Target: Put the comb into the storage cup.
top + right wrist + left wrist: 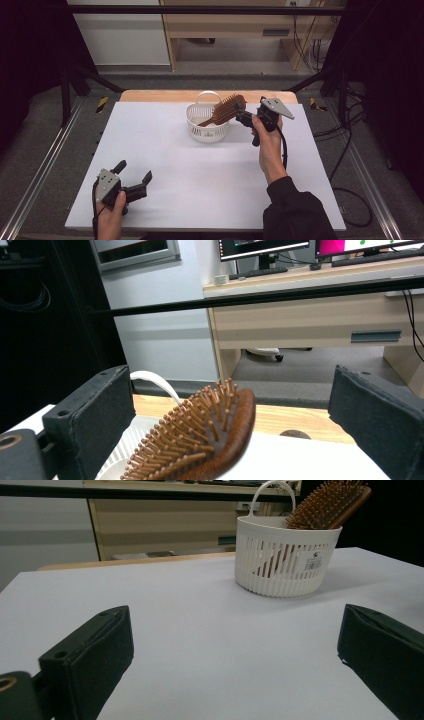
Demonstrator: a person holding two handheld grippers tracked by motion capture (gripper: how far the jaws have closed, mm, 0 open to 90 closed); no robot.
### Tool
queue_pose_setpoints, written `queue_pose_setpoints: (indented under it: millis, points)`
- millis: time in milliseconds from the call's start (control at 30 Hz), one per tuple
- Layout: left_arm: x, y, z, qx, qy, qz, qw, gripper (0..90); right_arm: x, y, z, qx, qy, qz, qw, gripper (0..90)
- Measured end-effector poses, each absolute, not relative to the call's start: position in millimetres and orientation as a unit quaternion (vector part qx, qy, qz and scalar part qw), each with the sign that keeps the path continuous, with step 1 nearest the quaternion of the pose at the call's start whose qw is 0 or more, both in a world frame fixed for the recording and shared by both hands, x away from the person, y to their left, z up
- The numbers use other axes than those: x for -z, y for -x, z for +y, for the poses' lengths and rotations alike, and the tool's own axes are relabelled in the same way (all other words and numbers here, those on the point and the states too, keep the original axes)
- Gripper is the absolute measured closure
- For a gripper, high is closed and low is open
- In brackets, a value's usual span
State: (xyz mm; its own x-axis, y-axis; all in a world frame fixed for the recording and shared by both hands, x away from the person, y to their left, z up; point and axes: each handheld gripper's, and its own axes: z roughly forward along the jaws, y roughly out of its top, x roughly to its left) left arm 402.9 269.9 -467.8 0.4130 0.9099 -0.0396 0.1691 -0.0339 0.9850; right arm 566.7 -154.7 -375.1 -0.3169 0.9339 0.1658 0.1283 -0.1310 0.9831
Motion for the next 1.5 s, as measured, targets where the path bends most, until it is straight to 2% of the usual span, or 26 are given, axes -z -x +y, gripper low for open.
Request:
queue_pose_setpoints:
  millis: [467, 1267, 1500]
  points:
    - [468.4, -403.8, 270.6, -0.343, -0.636, 0.421, 0.549, 1.5, 361.1, -554.8, -175.6, -0.589, -0.444, 0.575, 0.354, 3.8]
    - [466.0, -399.2, 279.8, -0.370, -0.622, 0.418, 0.550, 1.2, 350.9, -535.3, -179.3, -0.592, -0.425, 0.581, 0.362, 4.2]
    - [465.6, -399.9, 286.2, -0.358, -0.611, 0.431, 0.559, 1.2, 351.2, -529.4, -183.8, -0.592, -0.416, 0.583, 0.369, 6.5]
